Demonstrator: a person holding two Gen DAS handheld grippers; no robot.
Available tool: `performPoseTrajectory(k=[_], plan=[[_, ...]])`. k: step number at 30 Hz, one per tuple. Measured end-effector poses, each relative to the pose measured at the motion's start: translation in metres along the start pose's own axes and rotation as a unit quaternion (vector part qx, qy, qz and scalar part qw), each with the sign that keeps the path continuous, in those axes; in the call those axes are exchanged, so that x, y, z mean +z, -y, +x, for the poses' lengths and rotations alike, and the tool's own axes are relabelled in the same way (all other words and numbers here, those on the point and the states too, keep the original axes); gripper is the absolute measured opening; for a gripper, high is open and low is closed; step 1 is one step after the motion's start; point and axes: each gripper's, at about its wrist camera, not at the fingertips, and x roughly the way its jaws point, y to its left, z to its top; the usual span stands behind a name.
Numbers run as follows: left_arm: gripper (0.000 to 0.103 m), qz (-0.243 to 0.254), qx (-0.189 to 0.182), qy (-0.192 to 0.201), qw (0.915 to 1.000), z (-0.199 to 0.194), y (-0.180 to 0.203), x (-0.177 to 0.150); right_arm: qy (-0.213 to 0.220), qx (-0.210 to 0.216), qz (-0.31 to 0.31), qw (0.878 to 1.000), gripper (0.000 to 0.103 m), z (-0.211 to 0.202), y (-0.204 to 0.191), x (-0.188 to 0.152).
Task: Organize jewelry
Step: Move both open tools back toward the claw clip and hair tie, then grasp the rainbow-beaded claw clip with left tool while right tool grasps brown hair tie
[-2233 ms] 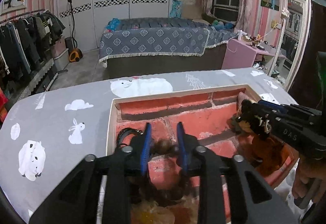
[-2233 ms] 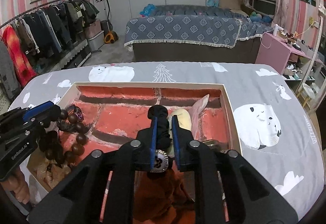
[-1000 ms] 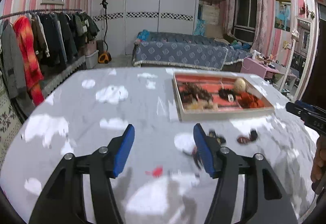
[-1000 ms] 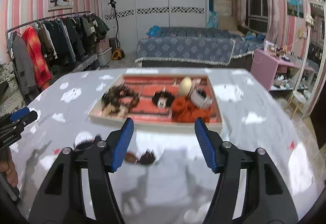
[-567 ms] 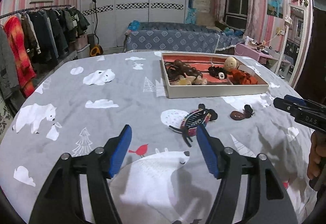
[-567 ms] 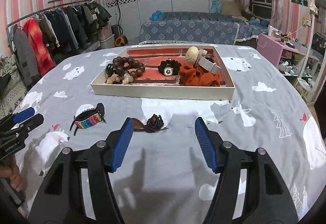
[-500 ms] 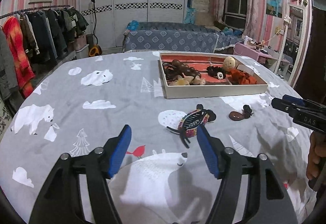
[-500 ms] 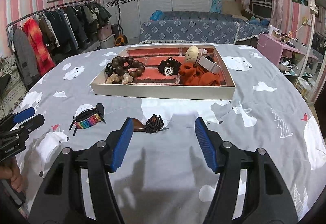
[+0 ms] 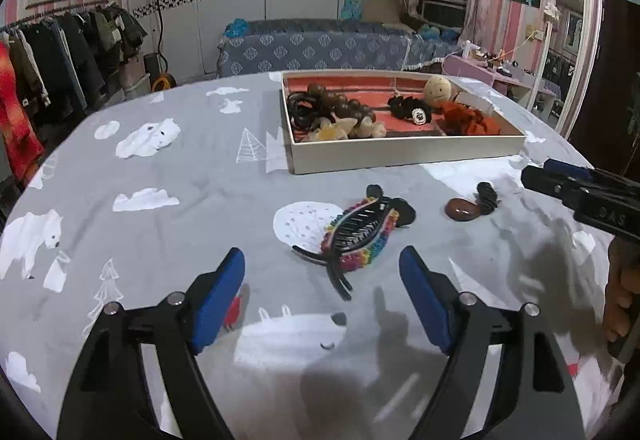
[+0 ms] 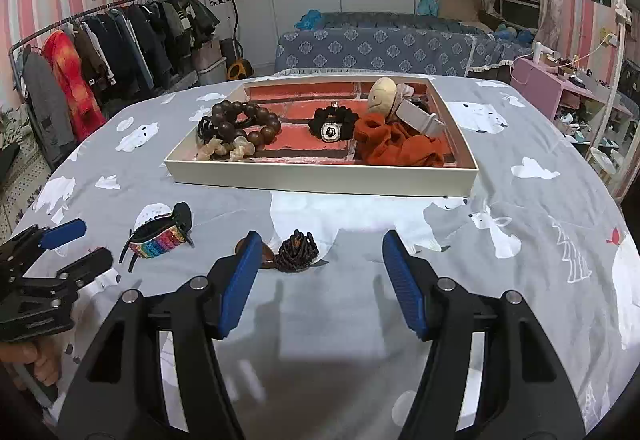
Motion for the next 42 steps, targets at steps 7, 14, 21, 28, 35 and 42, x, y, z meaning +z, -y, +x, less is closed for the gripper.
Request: performPoseTrajectory(k=[7, 14, 21, 28, 35, 42], plan=[[0.079, 0.004, -0.003, -0.019, 0.9998, 0.022, 0.001, 0.008, -0.013, 0.004, -0.002, 1.0, 0.063, 0.015, 0.001, 0.002], [0.079, 0.017, -0.01, -0.05, 0.9985, 0.044, 0.01, 0.015, -0.035, 0.004, -0.008, 0.999, 0.062, 0.036, -0.001, 0.001], [0.076, 0.022, -0.022, -0.084, 0.996, 0.063, 0.013, 0.018, -0.056, 0.003, -0.011, 0.998, 0.053, 0.053, -0.003, 0.003], [0.066, 0.006, -0.03, -0.075, 0.9967, 0.064, 0.01, 0.019, -0.092, 0.031, -0.024, 0.995, 0.028, 0.07, -0.01, 0.003], [0.065, -0.008, -0.031, -0.052, 0.9982, 0.053, 0.005, 0.019, -0.071, 0.035, -0.026, 0.997, 0.025, 0.06, -0.012, 0.004], [0.065, -0.008, -0.025, -0.011, 0.9996, 0.021, 0.004, 0.025, -0.047, 0.038, -0.025, 0.998, 0.025, 0.039, -0.014, 0.008]])
